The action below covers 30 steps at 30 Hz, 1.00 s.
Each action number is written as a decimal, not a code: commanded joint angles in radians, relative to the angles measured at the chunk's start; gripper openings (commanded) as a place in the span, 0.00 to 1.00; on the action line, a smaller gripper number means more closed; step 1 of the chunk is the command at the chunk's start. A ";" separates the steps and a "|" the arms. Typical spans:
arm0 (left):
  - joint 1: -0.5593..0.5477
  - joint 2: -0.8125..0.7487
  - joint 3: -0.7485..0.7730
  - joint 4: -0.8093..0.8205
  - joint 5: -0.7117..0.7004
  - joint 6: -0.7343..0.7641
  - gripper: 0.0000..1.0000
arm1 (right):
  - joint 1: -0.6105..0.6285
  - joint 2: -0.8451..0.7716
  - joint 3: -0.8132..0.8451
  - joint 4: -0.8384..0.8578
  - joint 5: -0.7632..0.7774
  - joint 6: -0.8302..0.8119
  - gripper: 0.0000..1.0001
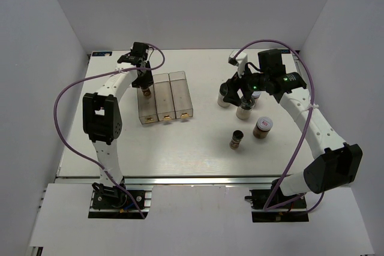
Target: Organize the condiment bottles
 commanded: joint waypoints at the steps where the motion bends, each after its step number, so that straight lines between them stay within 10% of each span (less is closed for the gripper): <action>1: 0.003 -0.016 0.037 0.020 0.014 0.004 0.07 | 0.005 -0.034 -0.005 0.035 0.004 0.002 0.82; 9: 0.003 -0.025 0.015 0.012 0.014 0.000 0.57 | 0.005 -0.042 -0.014 0.037 0.002 0.002 0.83; 30: 0.003 -0.269 -0.014 -0.014 0.069 0.012 0.87 | 0.005 -0.079 -0.003 -0.120 -0.197 -0.269 0.89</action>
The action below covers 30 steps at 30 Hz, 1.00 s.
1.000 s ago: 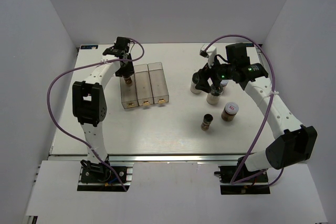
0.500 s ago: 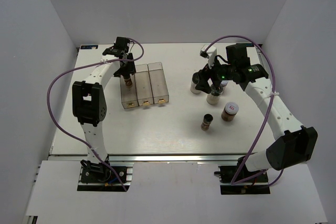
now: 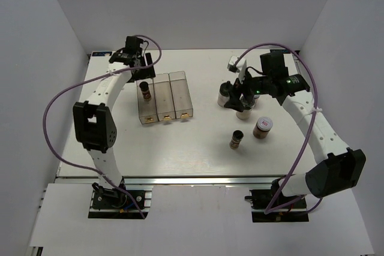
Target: Organize the condiment bottles
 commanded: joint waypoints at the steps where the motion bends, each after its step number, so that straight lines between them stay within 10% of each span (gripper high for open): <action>1: 0.003 -0.192 -0.017 -0.001 0.044 -0.003 0.88 | 0.005 -0.051 -0.005 -0.095 -0.169 -0.204 0.89; 15: 0.003 -0.775 -0.494 0.062 0.237 -0.042 0.97 | 0.006 -0.183 -0.316 -0.319 -0.231 -0.789 0.88; 30: 0.001 -1.002 -0.709 0.050 0.216 -0.088 0.98 | 0.006 -0.111 -0.425 -0.108 -0.022 -0.619 0.86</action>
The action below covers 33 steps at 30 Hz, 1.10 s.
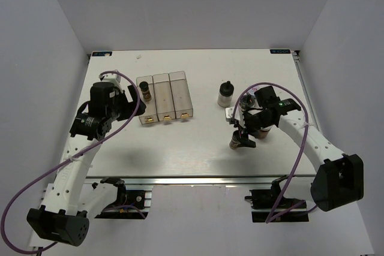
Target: Organize the condiment bottles
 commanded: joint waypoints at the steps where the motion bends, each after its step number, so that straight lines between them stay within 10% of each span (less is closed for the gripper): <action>1: 0.003 -0.033 -0.015 0.010 0.009 -0.021 0.98 | 0.002 0.025 -0.011 0.101 0.053 0.062 0.86; 22: 0.001 -0.037 -0.006 -0.015 -0.002 -0.026 0.98 | 0.002 0.087 -0.042 0.158 0.114 0.100 0.72; 33: 0.003 -0.041 0.019 -0.035 -0.046 -0.032 0.98 | 0.001 0.116 -0.010 0.078 0.079 0.080 0.29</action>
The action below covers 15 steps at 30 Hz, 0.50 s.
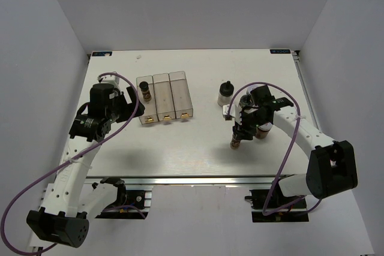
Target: Organize the condiment bottles
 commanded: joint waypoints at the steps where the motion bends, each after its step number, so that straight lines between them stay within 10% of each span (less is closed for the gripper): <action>1: 0.003 -0.029 0.030 -0.011 -0.022 -0.008 0.98 | 0.002 0.011 0.047 -0.083 -0.053 -0.013 0.24; 15: 0.003 -0.108 0.067 -0.049 -0.083 -0.035 0.98 | 0.245 0.091 0.517 -0.056 -0.173 0.532 0.00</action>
